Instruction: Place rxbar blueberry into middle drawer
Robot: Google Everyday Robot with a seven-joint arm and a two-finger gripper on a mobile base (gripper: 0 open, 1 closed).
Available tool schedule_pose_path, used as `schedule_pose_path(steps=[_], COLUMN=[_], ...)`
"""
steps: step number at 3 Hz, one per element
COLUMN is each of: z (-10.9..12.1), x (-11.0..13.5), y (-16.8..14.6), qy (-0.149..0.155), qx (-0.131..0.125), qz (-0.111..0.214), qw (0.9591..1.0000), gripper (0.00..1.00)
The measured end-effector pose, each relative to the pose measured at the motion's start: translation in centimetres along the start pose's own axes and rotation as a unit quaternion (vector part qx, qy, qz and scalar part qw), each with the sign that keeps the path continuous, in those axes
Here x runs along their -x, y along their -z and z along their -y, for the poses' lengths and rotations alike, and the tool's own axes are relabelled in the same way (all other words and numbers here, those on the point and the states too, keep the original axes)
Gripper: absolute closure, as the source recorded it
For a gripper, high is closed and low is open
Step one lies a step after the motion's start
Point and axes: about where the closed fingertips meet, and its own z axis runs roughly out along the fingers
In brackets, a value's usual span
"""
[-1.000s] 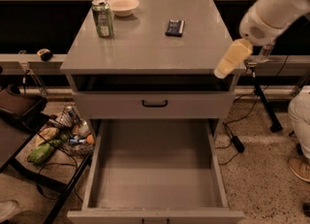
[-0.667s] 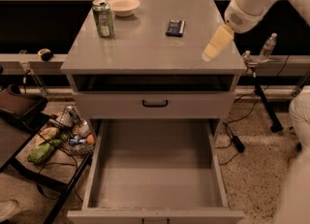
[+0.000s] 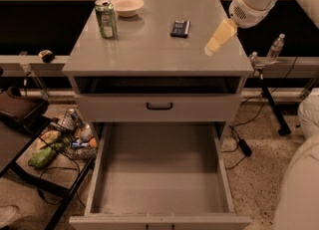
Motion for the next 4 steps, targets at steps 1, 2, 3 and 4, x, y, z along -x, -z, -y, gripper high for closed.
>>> schedule_pose_path(steps=[1,2,3,4], z=[0.2,1.8,3.9,4.0], x=[1.9,7.7,11.5,13.9], y=[-1.2,-4.1,-4.9,-8.0], qy=[-0.018,-0.072,-0.151,-0.238], qx=[-0.014,-0.049,-0.081,-0.075], qz=[0.019,0.049,0.061,0.061], qw=[0.9996,0.9950,0.9833,0.9665], gripper=[0.00,0.00,0.00,0.00])
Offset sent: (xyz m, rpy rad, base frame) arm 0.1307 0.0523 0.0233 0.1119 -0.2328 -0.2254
